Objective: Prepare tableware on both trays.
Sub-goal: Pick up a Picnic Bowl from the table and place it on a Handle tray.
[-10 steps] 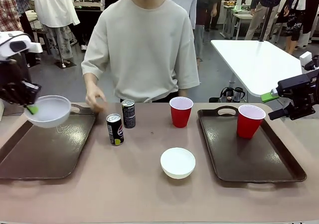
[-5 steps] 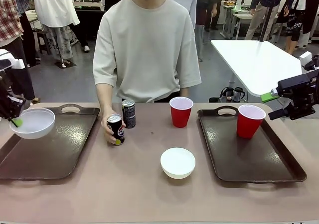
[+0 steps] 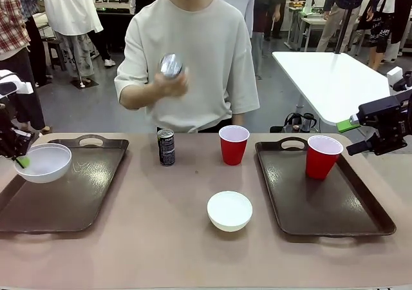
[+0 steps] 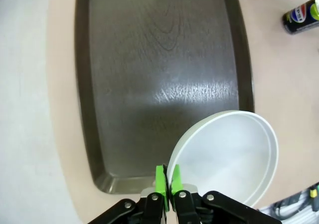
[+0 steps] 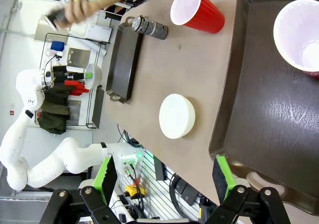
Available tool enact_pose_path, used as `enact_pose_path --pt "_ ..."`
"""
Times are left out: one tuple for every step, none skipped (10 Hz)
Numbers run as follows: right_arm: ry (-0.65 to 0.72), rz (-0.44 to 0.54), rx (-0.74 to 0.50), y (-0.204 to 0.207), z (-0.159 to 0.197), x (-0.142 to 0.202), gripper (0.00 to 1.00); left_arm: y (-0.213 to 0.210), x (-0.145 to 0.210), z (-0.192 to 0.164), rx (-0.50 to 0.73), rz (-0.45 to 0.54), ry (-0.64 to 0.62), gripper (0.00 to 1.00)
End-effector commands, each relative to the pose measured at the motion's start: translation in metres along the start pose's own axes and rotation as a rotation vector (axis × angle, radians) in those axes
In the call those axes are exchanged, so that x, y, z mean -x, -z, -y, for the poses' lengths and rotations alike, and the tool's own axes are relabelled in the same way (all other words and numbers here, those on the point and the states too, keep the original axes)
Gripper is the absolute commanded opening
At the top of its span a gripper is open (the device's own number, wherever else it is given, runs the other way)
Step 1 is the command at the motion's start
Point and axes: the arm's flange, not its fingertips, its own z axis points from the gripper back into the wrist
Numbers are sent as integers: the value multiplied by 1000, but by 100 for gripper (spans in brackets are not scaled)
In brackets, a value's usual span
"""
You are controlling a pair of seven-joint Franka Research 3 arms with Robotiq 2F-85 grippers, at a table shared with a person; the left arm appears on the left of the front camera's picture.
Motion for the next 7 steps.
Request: enact_pose_path --pt "3 11 -27 1 0 -2 100 19 -3 4 6 -6 31 4" --pt "3 11 -27 1 0 -2 100 38 -7 6 -1 -25 28 4" --pt "3 11 -27 1 0 -2 100 56 -11 7 1 -49 26 4" --pt "3 11 -27 1 0 -2 100 71 -12 8 8 -62 22 4" --pt "3 11 -27 1 0 -2 100 88 -14 9 0 -86 22 4" --pt "3 11 -27 1 0 -2 100 102 -15 9 -9 -119 24 4" --pt "3 11 -27 1 0 -2 100 105 -13 10 -2 -122 20 4"
